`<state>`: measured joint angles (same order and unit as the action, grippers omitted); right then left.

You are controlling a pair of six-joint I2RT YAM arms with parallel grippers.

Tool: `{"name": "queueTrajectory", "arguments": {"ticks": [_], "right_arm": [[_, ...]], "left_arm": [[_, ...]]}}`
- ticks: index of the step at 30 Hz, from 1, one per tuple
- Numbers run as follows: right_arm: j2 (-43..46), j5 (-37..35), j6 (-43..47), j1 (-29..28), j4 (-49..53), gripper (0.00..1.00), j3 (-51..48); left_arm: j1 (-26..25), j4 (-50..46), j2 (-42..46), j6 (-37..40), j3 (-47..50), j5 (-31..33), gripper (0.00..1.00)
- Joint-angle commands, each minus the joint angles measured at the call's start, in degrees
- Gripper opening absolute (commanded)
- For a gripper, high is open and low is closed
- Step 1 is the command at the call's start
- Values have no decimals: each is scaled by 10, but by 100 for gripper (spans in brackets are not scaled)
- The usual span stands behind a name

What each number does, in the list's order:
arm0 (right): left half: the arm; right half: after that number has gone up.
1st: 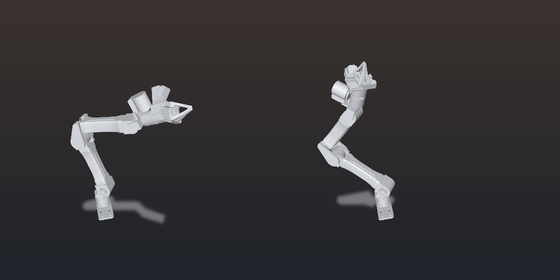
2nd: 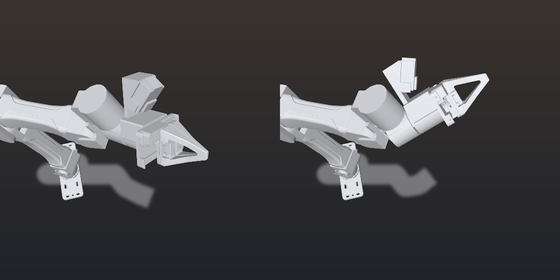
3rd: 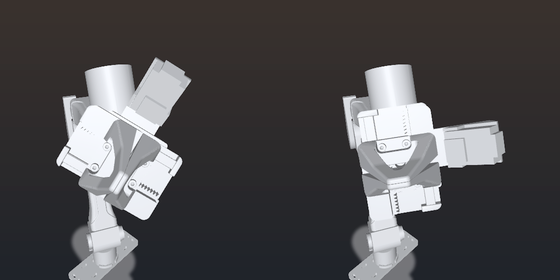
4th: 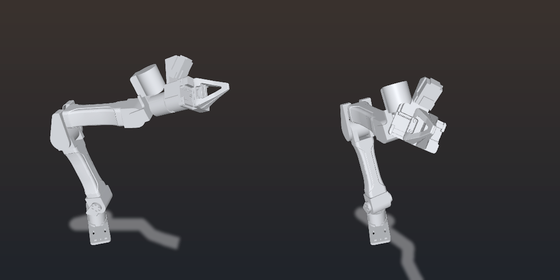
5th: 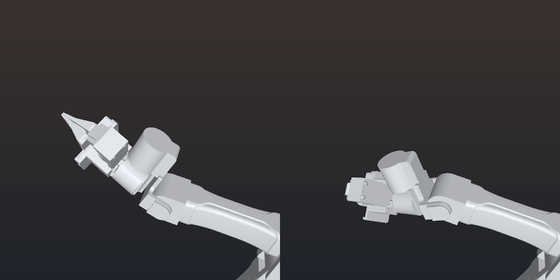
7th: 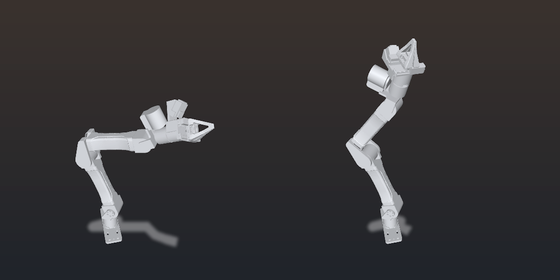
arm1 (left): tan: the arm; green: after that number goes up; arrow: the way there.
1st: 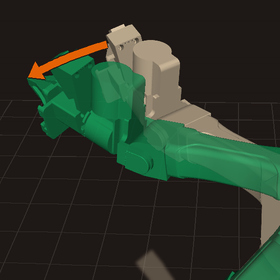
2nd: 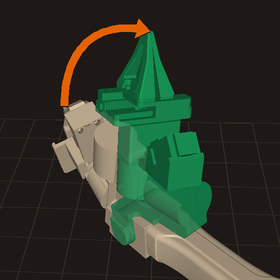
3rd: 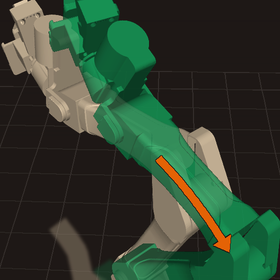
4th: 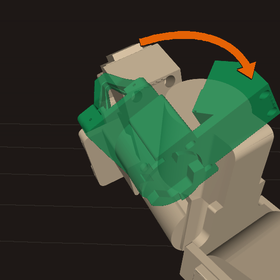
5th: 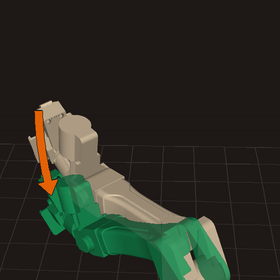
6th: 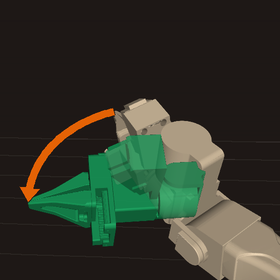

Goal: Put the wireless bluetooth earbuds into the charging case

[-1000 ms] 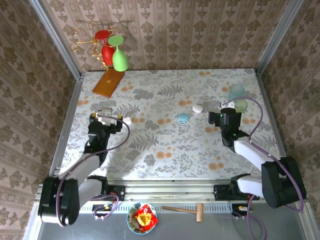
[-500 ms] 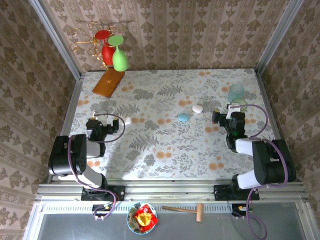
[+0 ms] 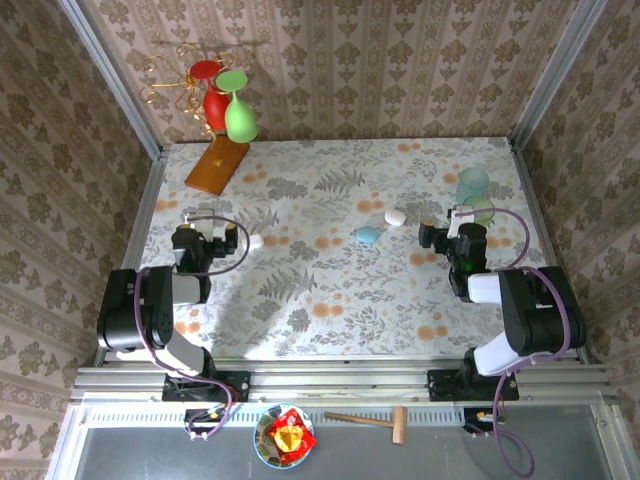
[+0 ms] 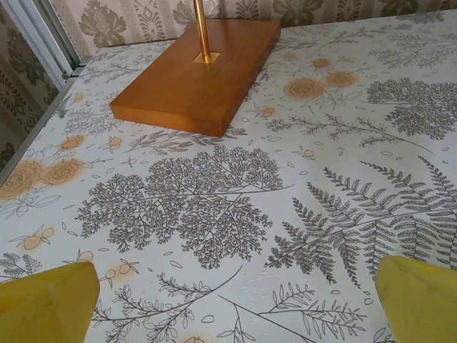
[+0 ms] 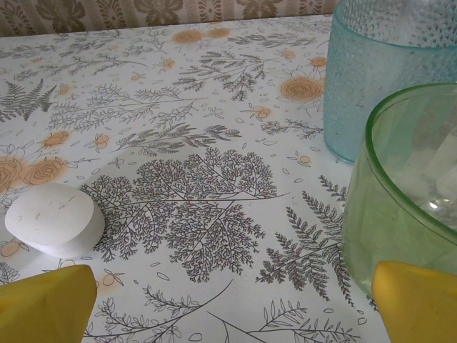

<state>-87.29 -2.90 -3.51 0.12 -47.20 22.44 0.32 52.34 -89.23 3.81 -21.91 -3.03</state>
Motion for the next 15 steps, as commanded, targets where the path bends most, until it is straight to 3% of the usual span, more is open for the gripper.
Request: {"name": "queueTrajectory", "arguments": {"ticks": [1,15], "right_arm": [[-3,2,7,-1,-14,100,10],[-3,-9,11,-8,-13,100,10]], "left_arm": [[-6,-4,2,2,-7,7,100],[-4,-7,1,1,-9,7,100]]}}
